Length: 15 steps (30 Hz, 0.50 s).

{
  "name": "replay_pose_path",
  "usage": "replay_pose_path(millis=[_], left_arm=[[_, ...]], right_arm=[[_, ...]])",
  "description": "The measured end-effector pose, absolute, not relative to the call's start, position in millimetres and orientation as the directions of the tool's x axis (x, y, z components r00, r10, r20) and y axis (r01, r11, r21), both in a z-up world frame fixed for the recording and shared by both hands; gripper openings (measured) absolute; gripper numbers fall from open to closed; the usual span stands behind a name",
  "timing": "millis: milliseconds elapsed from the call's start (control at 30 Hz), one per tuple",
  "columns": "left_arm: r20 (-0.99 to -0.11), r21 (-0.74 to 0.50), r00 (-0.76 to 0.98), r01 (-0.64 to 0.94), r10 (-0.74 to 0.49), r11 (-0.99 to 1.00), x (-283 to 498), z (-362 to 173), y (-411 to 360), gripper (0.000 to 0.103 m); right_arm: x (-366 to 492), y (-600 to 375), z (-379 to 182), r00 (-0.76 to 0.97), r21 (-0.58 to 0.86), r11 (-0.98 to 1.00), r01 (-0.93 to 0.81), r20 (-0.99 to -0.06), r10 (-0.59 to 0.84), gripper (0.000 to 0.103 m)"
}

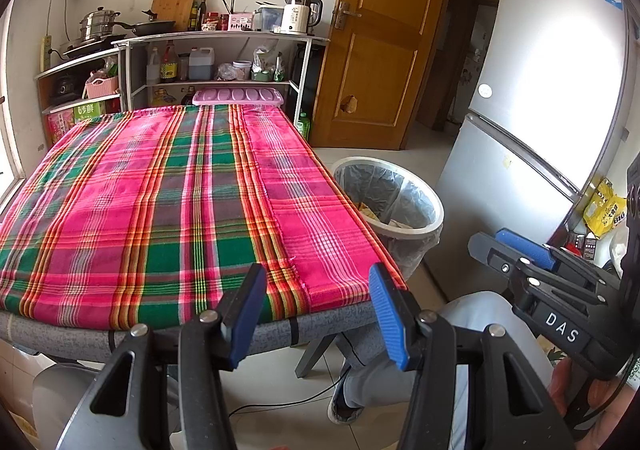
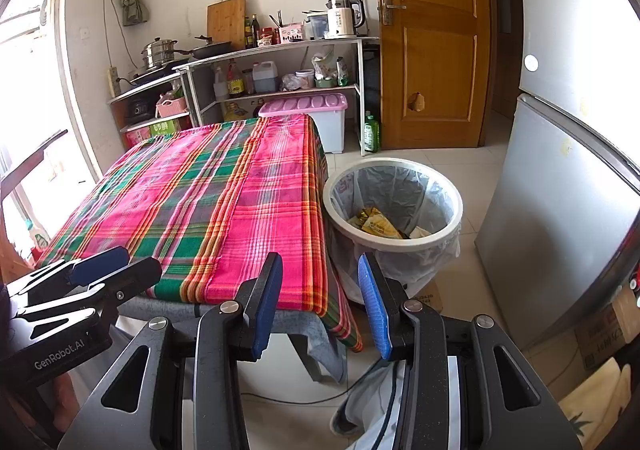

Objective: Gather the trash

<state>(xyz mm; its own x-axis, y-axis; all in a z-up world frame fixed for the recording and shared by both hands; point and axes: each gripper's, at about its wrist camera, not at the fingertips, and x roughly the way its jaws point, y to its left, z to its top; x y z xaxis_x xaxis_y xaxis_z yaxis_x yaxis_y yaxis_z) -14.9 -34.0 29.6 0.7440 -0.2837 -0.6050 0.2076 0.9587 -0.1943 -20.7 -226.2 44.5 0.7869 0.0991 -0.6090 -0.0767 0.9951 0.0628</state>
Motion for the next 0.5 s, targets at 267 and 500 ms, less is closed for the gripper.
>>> replay_pose_path(millis=[267, 500], left_arm=[[-0.607, -0.195, 0.74, 0.215, -0.29, 0.957, -14.1, 28.3, -35.1, 0.055], [-0.608, -0.199, 0.737, 0.218, -0.295, 0.955, -14.5, 26.8, -35.7, 0.055]], right_arm=[[-20.8, -226.2, 44.4, 0.787, 0.063, 0.995, -0.077, -0.609, 0.099, 0.041], [-20.5, -226.7, 44.2, 0.787, 0.063, 0.995, -0.077, -0.609, 0.099, 0.041]])
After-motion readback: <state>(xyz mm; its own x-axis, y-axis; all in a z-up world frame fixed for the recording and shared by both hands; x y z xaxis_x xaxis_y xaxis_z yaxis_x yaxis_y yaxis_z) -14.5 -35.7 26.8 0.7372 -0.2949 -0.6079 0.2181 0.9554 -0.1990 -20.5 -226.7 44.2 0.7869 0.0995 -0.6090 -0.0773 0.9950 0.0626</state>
